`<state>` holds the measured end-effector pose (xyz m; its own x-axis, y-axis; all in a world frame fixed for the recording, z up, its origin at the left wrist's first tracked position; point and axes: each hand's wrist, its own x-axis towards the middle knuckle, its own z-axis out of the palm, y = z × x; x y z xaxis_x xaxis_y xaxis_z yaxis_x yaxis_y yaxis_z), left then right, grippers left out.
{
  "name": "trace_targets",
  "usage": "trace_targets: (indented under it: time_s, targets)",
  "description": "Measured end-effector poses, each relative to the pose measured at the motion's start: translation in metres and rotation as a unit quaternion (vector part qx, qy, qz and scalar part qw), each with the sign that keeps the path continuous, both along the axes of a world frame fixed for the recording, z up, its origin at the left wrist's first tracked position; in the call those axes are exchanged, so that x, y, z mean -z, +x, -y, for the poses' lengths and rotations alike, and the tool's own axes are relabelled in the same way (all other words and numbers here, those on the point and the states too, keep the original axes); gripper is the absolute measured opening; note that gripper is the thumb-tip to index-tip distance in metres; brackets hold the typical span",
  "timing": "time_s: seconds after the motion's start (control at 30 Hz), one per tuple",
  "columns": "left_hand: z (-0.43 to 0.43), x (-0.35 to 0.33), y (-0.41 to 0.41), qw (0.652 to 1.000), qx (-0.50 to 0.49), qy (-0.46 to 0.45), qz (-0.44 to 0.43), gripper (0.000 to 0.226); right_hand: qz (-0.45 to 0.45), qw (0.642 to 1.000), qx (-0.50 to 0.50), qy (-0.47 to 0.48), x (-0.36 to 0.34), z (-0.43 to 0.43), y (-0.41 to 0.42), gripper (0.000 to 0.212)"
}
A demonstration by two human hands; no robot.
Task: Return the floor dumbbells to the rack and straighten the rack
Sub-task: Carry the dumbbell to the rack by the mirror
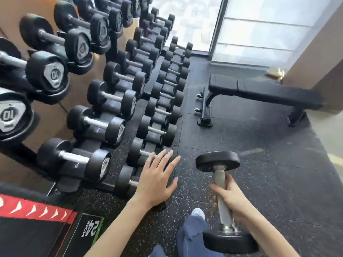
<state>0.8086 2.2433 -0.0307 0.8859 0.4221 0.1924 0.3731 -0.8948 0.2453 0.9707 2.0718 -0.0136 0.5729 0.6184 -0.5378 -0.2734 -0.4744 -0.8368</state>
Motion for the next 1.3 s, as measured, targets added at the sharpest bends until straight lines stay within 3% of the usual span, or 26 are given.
trace_targets:
  time_s: [0.2, 0.53, 0.77, 1.03, 1.3]
  targets:
    - [-0.022, -0.007, 0.117, 1.000, -0.015, -0.002, 0.014, 0.057, 0.037, 0.999, -0.008, 0.003, -0.020, -0.038, 0.121, 0.034]
    - [-0.064, -0.001, 0.243, 1.000, -0.020, -0.014, 0.006, 0.057, 0.009, 1.000, 0.002, 0.007, -0.021, -0.082, 0.253, 0.038]
    - [-0.145, 0.015, 0.321, 1.000, -0.016, -0.010, -0.007, 0.058, -0.013, 1.000, 0.006, -0.018, 0.001, -0.150, 0.324, 0.034]
    - [-0.262, -0.003, 0.421, 1.000, -0.013, -0.007, 0.013, 0.058, 0.026, 1.000, -0.012, -0.008, -0.022, -0.272, 0.424, 0.035]
    - [-0.337, 0.000, 0.486, 1.000, -0.010, 0.003, 0.018, 0.057, 0.009, 1.000, -0.012, -0.014, -0.016, -0.342, 0.490, 0.034]
